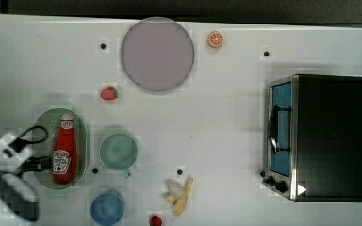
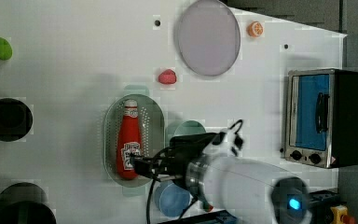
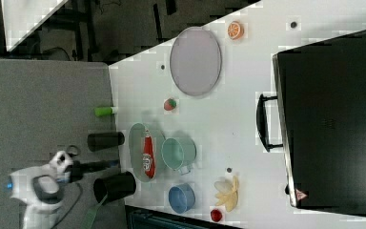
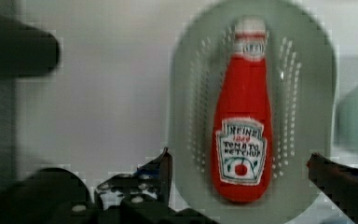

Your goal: Pick ketchup from strainer and place it on the table

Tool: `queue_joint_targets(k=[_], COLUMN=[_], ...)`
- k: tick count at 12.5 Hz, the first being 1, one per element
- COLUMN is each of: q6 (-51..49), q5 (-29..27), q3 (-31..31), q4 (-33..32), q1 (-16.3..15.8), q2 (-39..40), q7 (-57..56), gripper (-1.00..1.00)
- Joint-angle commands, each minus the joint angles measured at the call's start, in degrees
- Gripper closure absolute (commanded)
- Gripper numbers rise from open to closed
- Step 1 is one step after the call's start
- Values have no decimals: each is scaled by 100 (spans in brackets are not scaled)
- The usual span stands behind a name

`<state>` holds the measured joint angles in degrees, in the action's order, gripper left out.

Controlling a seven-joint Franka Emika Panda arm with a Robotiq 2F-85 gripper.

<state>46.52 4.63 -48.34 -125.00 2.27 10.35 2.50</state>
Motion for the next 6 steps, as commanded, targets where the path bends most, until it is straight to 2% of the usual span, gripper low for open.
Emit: queue_joint_targets(k=[1, 4, 6], q6=[686, 1117, 1170], q5=[386, 644, 1032], q3=[150, 177, 232], q4=[-448, -480, -457], q1=[59, 26, 18], q2=[385, 1027, 1395], q7=[520, 883, 1191], gripper=[-100, -100, -100])
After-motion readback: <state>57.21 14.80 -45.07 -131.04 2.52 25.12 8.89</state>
